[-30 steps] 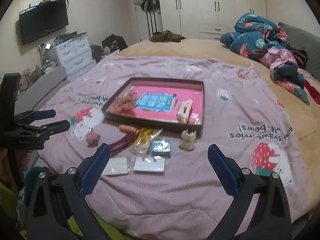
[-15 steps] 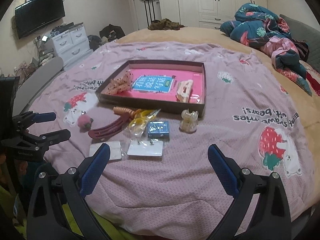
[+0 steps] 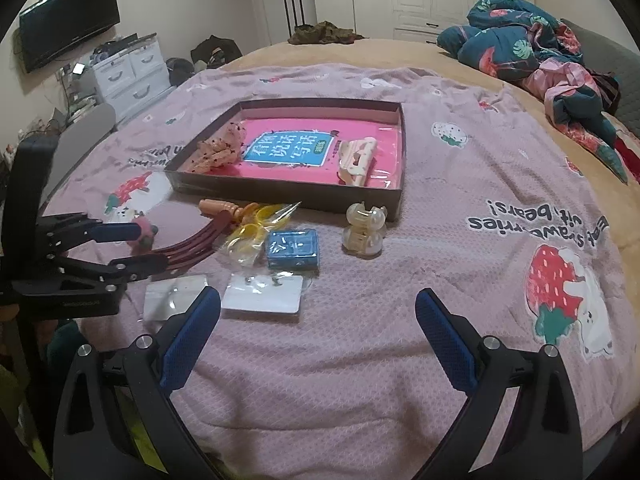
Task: Organize jewelry
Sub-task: 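Grasp the maroon hair clip with the left tool while the right tool grasps the blue box, then carry the maroon clip and blue box into the tray and open both tools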
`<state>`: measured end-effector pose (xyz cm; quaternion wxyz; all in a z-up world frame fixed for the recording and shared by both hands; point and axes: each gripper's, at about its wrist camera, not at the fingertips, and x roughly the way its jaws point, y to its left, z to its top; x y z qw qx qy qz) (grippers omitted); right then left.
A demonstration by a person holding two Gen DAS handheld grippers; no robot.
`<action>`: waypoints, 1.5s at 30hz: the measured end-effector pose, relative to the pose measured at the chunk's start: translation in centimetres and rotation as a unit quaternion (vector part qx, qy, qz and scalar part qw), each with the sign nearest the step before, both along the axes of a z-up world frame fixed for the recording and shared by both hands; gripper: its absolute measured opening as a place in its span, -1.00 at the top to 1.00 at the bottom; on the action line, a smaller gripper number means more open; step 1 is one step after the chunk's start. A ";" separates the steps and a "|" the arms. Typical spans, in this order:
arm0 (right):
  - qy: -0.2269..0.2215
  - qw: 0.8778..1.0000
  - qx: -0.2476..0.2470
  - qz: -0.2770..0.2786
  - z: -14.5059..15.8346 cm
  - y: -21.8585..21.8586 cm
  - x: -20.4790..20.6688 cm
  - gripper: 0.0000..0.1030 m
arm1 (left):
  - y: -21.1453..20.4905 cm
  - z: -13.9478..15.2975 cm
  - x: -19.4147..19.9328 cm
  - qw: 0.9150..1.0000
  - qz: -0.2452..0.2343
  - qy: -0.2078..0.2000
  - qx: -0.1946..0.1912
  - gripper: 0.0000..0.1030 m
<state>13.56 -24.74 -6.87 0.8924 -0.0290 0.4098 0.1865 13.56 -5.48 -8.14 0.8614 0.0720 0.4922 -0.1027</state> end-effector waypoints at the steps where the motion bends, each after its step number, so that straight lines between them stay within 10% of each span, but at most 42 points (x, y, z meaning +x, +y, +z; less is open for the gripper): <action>1: 0.002 1.000 0.002 0.004 -0.2 0.1 0.4 -0.89 | -0.2 -0.4 0.4 1.000 -0.004 0.005 0.004 0.03; 45: 0.066 0.997 -0.011 0.043 -5.4 4.9 7.9 0.15 | 2.2 -1.3 2.9 0.998 0.011 0.013 -0.065 0.50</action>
